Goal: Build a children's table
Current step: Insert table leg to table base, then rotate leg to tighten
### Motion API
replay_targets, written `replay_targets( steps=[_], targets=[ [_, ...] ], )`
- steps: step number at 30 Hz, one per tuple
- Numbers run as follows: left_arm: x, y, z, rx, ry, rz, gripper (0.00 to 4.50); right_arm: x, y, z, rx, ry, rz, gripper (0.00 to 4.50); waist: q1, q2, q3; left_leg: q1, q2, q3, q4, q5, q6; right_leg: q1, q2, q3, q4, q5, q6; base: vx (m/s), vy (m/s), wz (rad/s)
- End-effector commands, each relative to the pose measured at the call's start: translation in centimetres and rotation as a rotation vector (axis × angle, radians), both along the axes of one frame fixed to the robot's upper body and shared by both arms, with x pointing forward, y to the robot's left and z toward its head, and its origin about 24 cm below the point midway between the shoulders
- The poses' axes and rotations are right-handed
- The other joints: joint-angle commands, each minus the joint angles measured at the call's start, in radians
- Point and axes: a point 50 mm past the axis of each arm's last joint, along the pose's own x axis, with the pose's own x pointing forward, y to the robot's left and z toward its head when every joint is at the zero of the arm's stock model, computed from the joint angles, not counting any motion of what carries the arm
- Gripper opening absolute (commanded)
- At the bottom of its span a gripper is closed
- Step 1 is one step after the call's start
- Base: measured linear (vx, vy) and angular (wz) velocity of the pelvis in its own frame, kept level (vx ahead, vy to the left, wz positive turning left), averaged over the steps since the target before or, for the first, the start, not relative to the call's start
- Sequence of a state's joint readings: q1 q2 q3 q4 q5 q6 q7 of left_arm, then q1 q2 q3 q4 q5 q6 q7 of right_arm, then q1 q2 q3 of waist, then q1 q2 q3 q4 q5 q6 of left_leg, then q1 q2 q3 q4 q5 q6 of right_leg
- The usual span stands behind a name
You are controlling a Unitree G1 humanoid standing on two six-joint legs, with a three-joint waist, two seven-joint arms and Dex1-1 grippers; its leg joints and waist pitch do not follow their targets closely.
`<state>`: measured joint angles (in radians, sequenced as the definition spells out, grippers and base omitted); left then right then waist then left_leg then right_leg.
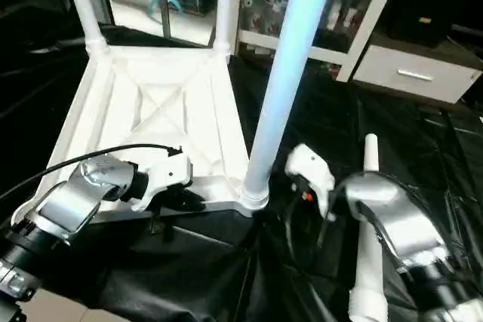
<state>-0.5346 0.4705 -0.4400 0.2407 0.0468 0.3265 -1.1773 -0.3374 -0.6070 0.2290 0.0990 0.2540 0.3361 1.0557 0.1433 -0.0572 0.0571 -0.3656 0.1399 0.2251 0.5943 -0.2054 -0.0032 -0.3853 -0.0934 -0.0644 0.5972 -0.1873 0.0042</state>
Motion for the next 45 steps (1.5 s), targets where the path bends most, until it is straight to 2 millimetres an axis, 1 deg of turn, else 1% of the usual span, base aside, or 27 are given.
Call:
replay_targets(
  steps=[1, 2, 4, 6, 9, 11, 12, 15, 16, 18, 20, 21, 24, 25, 27, 31, 33, 35, 38, 40, 41, 43, 45],
  targets=[
    [-0.4, -0.7, -0.6, 0.036, 0.012, -0.044, 0.0, 0.2, 0.1, -0.1, -0.01, -0.017, -0.002, 4.47, -0.008, 0.002, -0.059, 0.033, 0.108, -0.055, -0.081, -0.177, -0.024, 0.024, -0.093, 0.057, -0.053, -0.141, -0.26, 0.0, 0.0, 0.0],
    [-0.4, -0.7, -0.7, 0.036, 0.011, -0.043, 0.0, 0.3, 0.3, -0.2, 0.001, -0.016, -0.001, 4.47, -0.007, 0.0, -0.06, 0.033, 0.108, -0.055, -0.08, -0.169, -0.022, 0.025, -0.092, 0.057, -0.051, -0.127, -0.261, 0.0, 0.0, 0.0],
    [-0.4, -0.7, -0.7, 0.035, 0.011, -0.042, 0.0, 0.3, 0.4, -0.4, 0.007, -0.017, 0.004, 4.47, -0.007, 0.002, -0.06, 0.033, 0.109, -0.055, -0.081, -0.171, -0.023, 0.025, -0.091, 0.056, -0.05, -0.124, -0.263, 0.0, 0.0, 0.0],
    [-0.4, -0.7, -0.7, 0.034, 0.011, -0.041, 0.0, 0.3, 0.5, -0.5, 0.013, -0.014, 0.007, 4.47, -0.008, 0.002, -0.059, 0.031, 0.108, -0.056, -0.082, -0.182, -0.026, 0.027, -0.092, 0.056, -0.051, -0.13, -0.262, 0.0, 0.0, 0.0],
    [-0.4, -0.6, -0.7, 0.035, 0.009, -0.037, 0.0, 0.3, 0.5, -0.8, 0.006, -0.013, 0.017, 4.47, -0.008, 0.004, -0.059, 0.034, 0.109, -0.056, -0.083, -0.198, -0.031, 0.025, -0.092, 0.057, -0.053, -0.143, -0.258, 0.0, 0.0, 0.0],
    [-0.3, -0.6, -0.7, 0.037, 0.008, -0.034, 0.0, 0.4, 0.4, -1.0, -0.003, -0.013, 0.016, 4.47, -0.009, 0.002, -0.059, 0.032, 0.108, -0.056, -0.082, -0.201, -0.035, 0.026, -0.093, 0.057, -0.054, -0.151, -0.257, 0.0, 0.0, 0.0],
    [-0.3, -0.6, -0.7, 0.037, 0.007, -0.033, 0.0, 0.4, 0.4, -1.1, -0.005, -0.011, 0.015, 4.21, -0.008, 0.002, -0.059, 0.033, 0.108, -0.056, -0.082, -0.2, -0.035, 0.026, -0.093, 0.057, -0.054, -0.151, -0.256, 0.0, 0.0, 0.0],
    [-0.3, -0.5, -0.7, 0.038, 0.006, -0.031, 0.0, 0.5, 0.4, -1.2, -0.01, -0.012, 0.017, 4.1, -0.009, 0.002, -0.059, 0.032, 0.108, -0.057, -0.082, -0.2, -0.032, 0.026, -0.094, 0.057, -0.054, -0.154, -0.255, 0.0, 0.0, 0.0],
    [-0.3, -0.5, -0.7, 0.039, 0.007, -0.032, 0.0, 0.5, 0.4, -1.2, -0.011, -0.011, 0.017, 3.84, -0.009, 0.002, -0.059, 0.032, 0.108, -0.057, -0.081, -0.197, -0.031, 0.027, -0.093, 0.057, -0.053, -0.15, -0.257, 0.0, 0.0, 0.0],
    [-0.3, -0.4, -0.7, 0.04, 0.009, -0.032, 0.0, 0.5, 0.4, -1.3, -0.013, -0.011, 0.018, 3.68, -0.008, 0.003, -0.059, 0.031, 0.107, -0.057, -0.081, -0.193, -0.028, 0.028, -0.093, 0.057, -0.052, -0.146, -0.257, 0.0, 0.0, 0.0],
    [-0.3, -0.4, -0.7, 0.04, 0.01, -0.032, 0.0, 0.5, 0.4, -1.3, -0.012, -0.011, 0.019, 3.54, -0.008, 0.003, -0.06, 0.032, 0.108, -0.057, -0.081, -0.189, -0.027, 0.027, -0.092, 0.056, -0.051, -0.14, -0.258, 0.0, 0.0, 0.0],
    [-0.3, -0.4, -0.7, 0.04, 0.01, -0.032, 0.0, 0.6, 0.4, -1.3, -0.011, -0.012, 0.019, 3.3, -0.008, 0.003, -0.06, 0.032, 0.107, -0.056, -0.08, -0.186, -0.026, 0.027, -0.091, 0.056, -0.051, -0.136, -0.26, 0.0, 0.0, 0.0],
    [-0.3, -0.4, -0.8, 0.041, 0.01, -0.032, 0.0, 0.6, 0.4, -1.4, -0.01, -0.012, 0.019, 3.19, -0.008, 0.002, -0.06, 0.032, 0.108, -0.056, -0.08, -0.192, -0.026, 0.027, -0.093, 0.057, -0.052, -0.144, -0.261, 0.0, 0.0, 0.0],
    [-0.3, -0.4, -0.8, 0.041, 0.01, -0.031, 0.0, 0.6, 0.4, -1.5, -0.012, -0.011, 0.021, 3.1, -0.008, 0.003, -0.06, 0.032, 0.108, -0.057, -0.08, -0.193, -0.027, 0.027, -0.093, 0.056, -0.052, -0.145, -0.262, 0.0, 0.0, 0.0],
    [-0.3, -0.4, -0.8, 0.04, 0.012, -0.031, 0.0, 0.6, 0.4, -1.5, -0.011, -0.01, 0.022, 2.89, -0.008, 0.002, -0.06, 0.032, 0.107, -0.056, -0.08, -0.194, -0.026, 0.027, -0.092, 0.057, -0.052, -0.145, -0.261, 0.0, 0.0, 0.0],
    [-0.3, -0.4, -0.8, 0.041, 0.015, -0.032, 0.0, 0.6, 0.5, -1.6, -0.011, -0.009, 0.027, 2.71, -0.008, 0.003, -0.061, 0.032, 0.108, -0.056, -0.079, -0.19, -0.023, 0.027, -0.092, 0.056, -0.051, -0.143, -0.261, 0.0, 0.0, 0.0],
    [-0.3, -0.4, -0.8, 0.04, 0.016, -0.032, 0.0, 0.6, 0.5, -1.6, -0.012, -0.008, 0.028, 2.69, -0.009, 0.003, -0.06, 0.031, 0.108, -0.057, -0.08, -0.188, -0.023, 0.027, -0.091, 0.056, -0.05, -0.138, -0.262, 0.0, 0.0, 0.0],
    [-0.3, -0.4, -0.8, 0.038, 0.016, -0.032, 0.0, 0.6, 0.4, -1.7, -0.012, -0.006, 0.029, 2.69, -0.009, 0.001, -0.06, 0.032, 0.107, -0.056, -0.08, -0.196, -0.023, 0.027, -0.092, 0.056, -0.052, -0.149, -0.262, 0.0, 0.0, 0.0],
    [-0.3, -0.4, -0.7, 0.034, 0.018, -0.031, 0.0, 0.6, 0.4, -1.8, -0.01, 0.004, 0.028, 2.69, -0.009, 0.001, -0.06, 0.031, 0.107, -0.057, -0.08, -0.196, -0.023, 0.028, -0.092, 0.057, -0.052, -0.153, -0.261, 0.0, 0.0, 0.0],
    [-0.3, -0.4, -0.7, 0.032, 0.02, -0.032, 0.0, 0.6, 0.4, -2.0, -0.004, 0.014, 0.022, 2.69, -0.009, 0.003, -0.061, 0.033, 0.108, -0.057, -0.08, -0.195, -0.025, 0.027, -0.091, 0.056, -0.052, -0.15, -0.26, 0.0, 0.0, 0.0],
    [-0.3, -0.4, -0.7, 0.031, 0.022, -0.032, 0.0, 0.6, 0.4, -2.0, -0.001, 0.019, 0.018, 2.69, -0.009, 0.003, -0.061, 0.033, 0.107, -0.056, -0.079, -0.194, -0.025, 0.027, -0.091, 0.056, -0.052, -0.146, -0.261, 0.0, 0.0, 0.0],
    [-0.3, -0.6, -0.8, 0.015, 0.032, -0.032, 0.0, 0.6, 0.3, -3.0, 0.017, 0.076, -0.037, 2.69, -0.01, 0.003, -0.061, 0.031, 0.107, -0.057, -0.08, -0.19, -0.023, 0.028, -0.09, 0.056, -0.05, -0.135, -0.265, 0.0, 0.0, 0.0],
    [-0.4, -0.7, -0.8, 0.006, 0.037, -0.031, 0.0, 0.6, 0.2, -3.4, 0.026, 0.104, -0.067, 2.69, -0.011, 0.004, -0.059, 0.031, 0.106, -0.057, -0.081, -0.206, -0.025, 0.027, -0.092, 0.056, -0.053, -0.156, -0.267, 0.0, 0.0, 0.0]
  ],
)
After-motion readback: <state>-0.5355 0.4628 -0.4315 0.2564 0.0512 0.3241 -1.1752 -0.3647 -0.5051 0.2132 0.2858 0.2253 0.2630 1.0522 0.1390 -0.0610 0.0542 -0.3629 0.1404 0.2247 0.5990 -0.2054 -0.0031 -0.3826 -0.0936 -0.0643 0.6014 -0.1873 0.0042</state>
